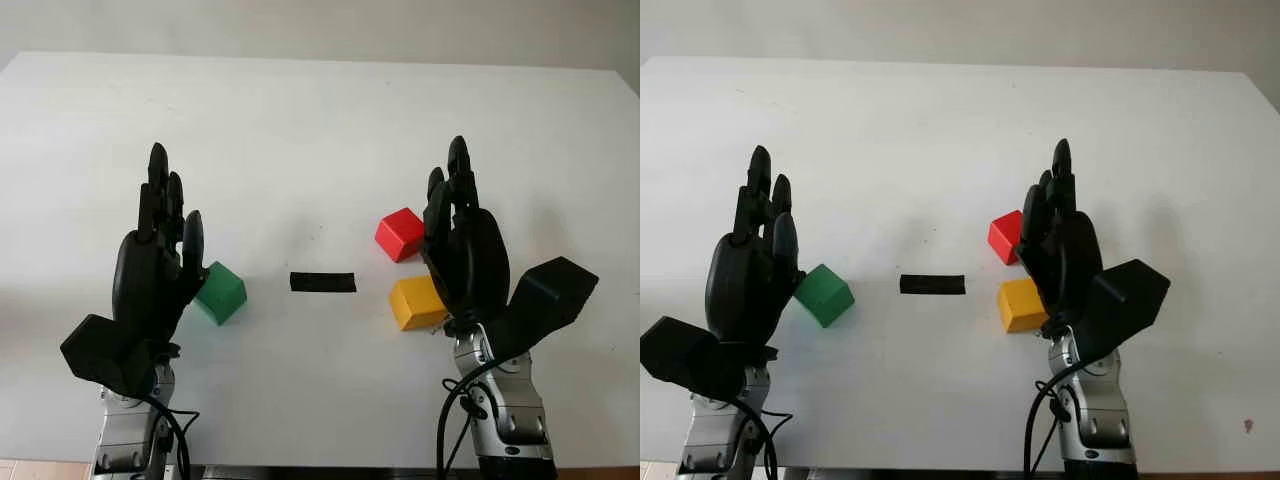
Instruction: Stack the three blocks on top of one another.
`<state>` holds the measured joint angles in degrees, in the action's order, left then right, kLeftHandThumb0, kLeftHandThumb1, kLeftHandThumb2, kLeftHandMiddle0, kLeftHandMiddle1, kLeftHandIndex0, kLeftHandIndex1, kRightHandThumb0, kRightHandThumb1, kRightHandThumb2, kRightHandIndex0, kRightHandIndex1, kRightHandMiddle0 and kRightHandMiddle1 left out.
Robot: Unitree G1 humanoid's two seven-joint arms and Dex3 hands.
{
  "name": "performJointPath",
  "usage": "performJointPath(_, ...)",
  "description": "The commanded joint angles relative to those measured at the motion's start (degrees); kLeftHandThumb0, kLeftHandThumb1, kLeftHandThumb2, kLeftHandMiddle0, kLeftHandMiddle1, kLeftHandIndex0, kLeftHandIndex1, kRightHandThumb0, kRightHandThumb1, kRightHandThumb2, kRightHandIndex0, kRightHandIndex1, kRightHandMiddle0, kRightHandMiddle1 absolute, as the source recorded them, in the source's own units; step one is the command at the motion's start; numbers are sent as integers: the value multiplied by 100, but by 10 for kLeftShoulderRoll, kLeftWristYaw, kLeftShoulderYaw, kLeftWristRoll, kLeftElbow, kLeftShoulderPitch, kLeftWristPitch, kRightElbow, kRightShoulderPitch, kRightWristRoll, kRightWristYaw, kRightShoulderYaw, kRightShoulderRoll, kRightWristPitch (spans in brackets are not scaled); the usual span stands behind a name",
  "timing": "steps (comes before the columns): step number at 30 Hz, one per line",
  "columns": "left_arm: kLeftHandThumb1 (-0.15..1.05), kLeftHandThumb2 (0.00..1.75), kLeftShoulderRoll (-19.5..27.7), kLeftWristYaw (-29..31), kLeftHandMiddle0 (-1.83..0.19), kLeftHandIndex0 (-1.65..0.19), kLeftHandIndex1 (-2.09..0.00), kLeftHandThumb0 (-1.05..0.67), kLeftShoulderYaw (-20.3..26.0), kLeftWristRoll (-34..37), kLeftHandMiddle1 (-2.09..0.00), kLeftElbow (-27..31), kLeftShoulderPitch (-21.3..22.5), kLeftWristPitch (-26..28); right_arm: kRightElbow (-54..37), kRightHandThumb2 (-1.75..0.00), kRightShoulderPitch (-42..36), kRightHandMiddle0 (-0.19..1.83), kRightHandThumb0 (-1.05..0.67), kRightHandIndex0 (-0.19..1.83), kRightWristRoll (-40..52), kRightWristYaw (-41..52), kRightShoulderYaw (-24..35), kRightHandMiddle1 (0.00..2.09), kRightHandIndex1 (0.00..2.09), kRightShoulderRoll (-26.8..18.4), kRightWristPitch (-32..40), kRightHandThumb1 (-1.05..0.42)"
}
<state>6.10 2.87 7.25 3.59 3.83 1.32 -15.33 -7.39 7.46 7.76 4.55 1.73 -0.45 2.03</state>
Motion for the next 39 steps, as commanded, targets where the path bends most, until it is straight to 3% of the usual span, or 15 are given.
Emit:
performJointPath(1,105,61,-5,-2,8,8,-7,-80,-4,0,-6,20,-14,5,-3,-68,-19,-19,-77,-19,2,4,-1,0,0,-2,4,-105)
performJointPath(6,105,62,-6,-1,9,9,-6,-78,-6,-2,-5,27,-15,16,-10,-63,-4,-19,-76,-19,3,17,12,0,0,-24,17,-105)
performJointPath(11,105,61,-8,-3,9,10,-6,-79,-8,-2,-5,17,-8,15,-10,-56,38,-19,-79,-19,-6,46,38,0,0,-82,7,-105)
performJointPath(15,105,60,-8,-6,8,9,-7,-79,-7,-4,-6,18,-7,19,28,-28,132,-17,-79,-19,-16,85,79,2,0,-172,-13,-105)
performJointPath(18,105,60,-7,-4,8,9,-6,-79,-7,-2,-5,15,-4,16,87,-7,220,4,-72,-11,-62,110,85,13,4,-264,-27,-93)
performJointPath(23,105,60,-5,-4,8,8,-7,-79,-6,-4,-5,15,-3,11,232,-2,359,29,-71,10,-177,169,26,26,14,-396,-89,-77)
performJointPath(28,105,59,-8,-4,8,8,-7,-79,-7,-2,-5,17,-3,8,371,-2,462,43,-80,20,-249,194,-35,33,16,-439,-209,-68)
performJointPath(31,105,60,-5,2,9,9,-6,-80,-7,-1,-5,15,-2,5,417,-4,499,46,-76,19,-284,214,-69,32,14,-456,-265,-66)
performJointPath(39,105,61,-5,-1,9,8,-6,-79,-8,-6,-5,21,-1,13,445,-6,542,49,-79,16,-387,259,-157,19,7,-480,-355,-72)
